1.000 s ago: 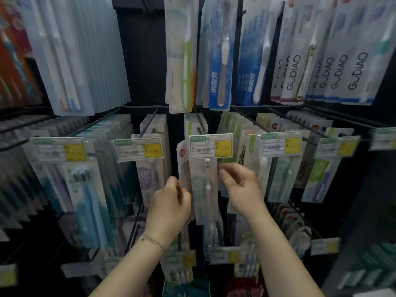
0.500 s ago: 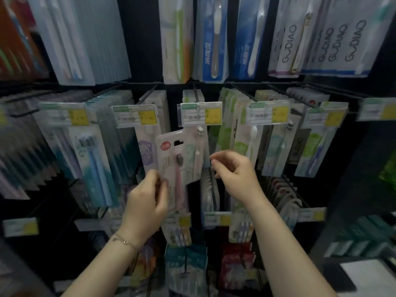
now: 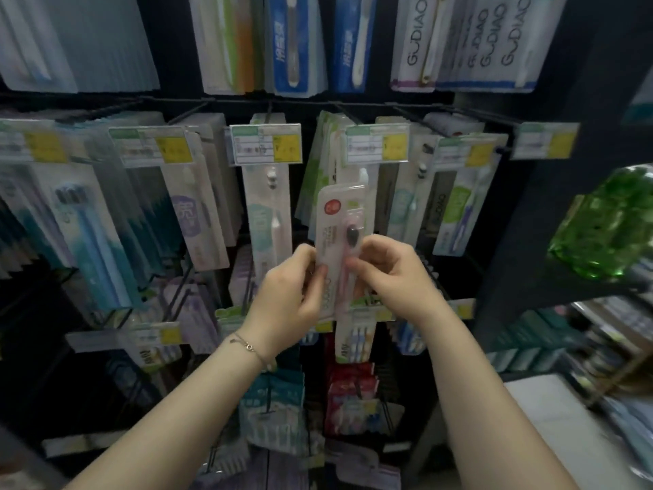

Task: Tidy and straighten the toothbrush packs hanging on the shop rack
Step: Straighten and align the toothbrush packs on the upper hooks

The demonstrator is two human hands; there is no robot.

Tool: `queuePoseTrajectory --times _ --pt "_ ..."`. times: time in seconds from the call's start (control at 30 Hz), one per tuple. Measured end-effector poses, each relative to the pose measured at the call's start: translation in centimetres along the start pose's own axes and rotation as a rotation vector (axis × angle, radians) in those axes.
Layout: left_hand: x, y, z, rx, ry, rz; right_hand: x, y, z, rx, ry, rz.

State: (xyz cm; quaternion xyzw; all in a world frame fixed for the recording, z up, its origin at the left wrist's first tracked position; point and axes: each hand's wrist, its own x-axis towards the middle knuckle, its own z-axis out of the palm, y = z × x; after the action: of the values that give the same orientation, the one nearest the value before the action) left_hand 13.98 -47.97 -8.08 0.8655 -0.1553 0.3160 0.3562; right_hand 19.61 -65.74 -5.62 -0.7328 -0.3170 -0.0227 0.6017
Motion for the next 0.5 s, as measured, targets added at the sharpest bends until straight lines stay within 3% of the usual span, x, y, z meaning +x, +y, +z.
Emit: queuePoseTrajectory --times 0.17,0.5 --pt "2.6 2.3 5.0 -0.168 -0.084 -0.048 -1.6 1.0 -4.7 -0.065 0.14 0.055" --pt "9.2 3.7 11.5 -0.281 -0.307 -0.163 -0.1 4.1 -9.9 -0.098 0.409 0.243"
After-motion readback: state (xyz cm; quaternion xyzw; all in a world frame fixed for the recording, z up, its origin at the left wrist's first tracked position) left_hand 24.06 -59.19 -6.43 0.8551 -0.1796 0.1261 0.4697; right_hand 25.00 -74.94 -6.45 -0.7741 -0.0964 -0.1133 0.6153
